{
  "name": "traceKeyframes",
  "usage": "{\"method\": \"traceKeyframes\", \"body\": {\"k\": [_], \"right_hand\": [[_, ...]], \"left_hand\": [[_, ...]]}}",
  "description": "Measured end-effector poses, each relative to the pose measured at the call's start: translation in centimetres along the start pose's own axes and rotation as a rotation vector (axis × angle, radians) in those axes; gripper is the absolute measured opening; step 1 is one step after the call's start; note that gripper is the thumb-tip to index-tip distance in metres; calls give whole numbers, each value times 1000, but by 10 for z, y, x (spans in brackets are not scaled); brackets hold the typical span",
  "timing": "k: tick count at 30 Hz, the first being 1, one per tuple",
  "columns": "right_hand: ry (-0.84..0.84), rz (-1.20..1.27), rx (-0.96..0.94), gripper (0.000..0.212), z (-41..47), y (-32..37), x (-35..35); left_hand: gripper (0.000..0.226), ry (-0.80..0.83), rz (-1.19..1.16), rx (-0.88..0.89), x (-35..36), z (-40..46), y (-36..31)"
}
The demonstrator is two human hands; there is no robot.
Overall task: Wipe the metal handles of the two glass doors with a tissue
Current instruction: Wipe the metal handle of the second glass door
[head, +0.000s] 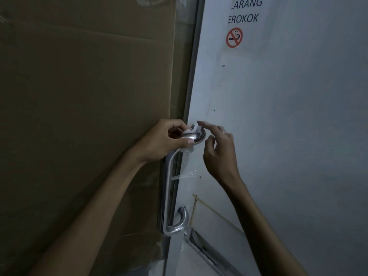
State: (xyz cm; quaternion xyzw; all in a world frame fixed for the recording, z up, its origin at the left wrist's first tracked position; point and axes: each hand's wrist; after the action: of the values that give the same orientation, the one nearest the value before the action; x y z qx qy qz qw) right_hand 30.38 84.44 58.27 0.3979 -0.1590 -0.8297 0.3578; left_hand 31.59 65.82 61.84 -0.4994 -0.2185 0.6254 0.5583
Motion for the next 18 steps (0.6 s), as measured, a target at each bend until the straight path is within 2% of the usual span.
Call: {"method": "traceKeyframes", "body": {"k": [6,10,16,18], "right_hand": [[46,-136,-130,73,-8,-12,2],[28,-155,-117,80,-8,-12,4],[61,-185,-111,76,-3,-13,2],[57,-189,-108,74,-1,-13,2]], "left_hand": [[13,-186,70,122,16,-10,11],[19,-252,357,327,26,-7,14],[15,-377,188,234,27,-28,32],[19,-398,279,270,31,-22,27]]}}
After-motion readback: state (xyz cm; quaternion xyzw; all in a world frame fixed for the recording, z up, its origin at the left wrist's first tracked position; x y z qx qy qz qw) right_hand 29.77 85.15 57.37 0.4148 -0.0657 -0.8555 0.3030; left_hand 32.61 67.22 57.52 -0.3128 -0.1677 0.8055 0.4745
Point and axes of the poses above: each hand's wrist, its own z-axis towards the middle knuckle, its own x-axis out of the palm, y = z × x, and after that the axes turned 6 degrees about -z, right-handed
